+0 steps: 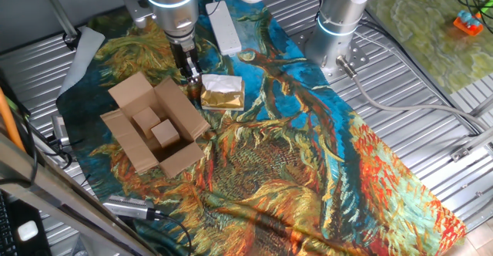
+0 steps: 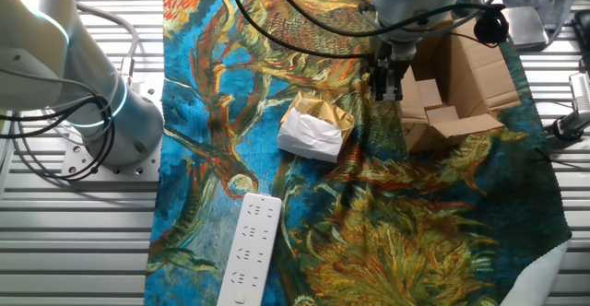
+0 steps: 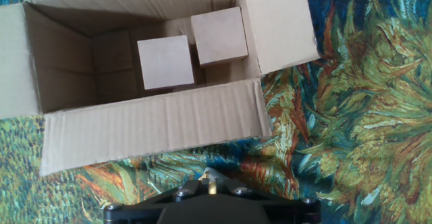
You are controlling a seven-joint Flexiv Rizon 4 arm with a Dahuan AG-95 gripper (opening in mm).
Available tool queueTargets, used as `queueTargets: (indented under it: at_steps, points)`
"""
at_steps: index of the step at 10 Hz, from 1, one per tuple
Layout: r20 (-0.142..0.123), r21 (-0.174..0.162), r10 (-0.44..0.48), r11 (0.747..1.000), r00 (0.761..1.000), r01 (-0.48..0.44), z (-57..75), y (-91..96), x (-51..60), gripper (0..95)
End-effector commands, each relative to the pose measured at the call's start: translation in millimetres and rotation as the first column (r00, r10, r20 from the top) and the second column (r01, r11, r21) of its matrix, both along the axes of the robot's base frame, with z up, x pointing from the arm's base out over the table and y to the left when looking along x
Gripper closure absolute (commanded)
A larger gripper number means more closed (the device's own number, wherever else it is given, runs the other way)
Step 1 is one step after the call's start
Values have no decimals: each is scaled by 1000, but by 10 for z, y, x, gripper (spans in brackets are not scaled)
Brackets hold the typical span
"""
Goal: Cover the box
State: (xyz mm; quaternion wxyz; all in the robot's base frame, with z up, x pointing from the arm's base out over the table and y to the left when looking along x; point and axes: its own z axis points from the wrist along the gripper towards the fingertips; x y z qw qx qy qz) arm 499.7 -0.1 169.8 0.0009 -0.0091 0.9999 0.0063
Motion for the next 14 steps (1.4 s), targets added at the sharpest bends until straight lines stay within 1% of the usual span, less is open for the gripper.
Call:
queueTargets:
  at_steps: [1, 4, 5, 6, 9, 10, 11, 12, 13, 14]
  points:
    - [-1, -1, 0, 1000, 1000, 0, 1, 1, 3, 950]
    - [-1, -1, 5, 1000, 1000, -5, 1, 1, 3, 950]
    - [1, 2, 48, 999, 999, -48, 1, 1, 0, 950]
    - [0, -2, 49, 999, 999, -49, 1, 1, -1, 950]
    - [2, 1, 140, 990, 990, -140, 2, 1, -2, 950]
    - [1, -3, 177, 984, 984, -177, 2, 1, -2, 950]
    - [-7, 1, 202, 979, 979, -202, 13, -2, -4, 950]
    - [-26, 10, 223, 975, 975, -222, 81, -15, -15, 950]
    - [-30, 8, 240, 971, 970, -240, 143, -34, -25, 950]
    - [-29, 9, 263, 965, 964, -262, 246, -68, -52, 950]
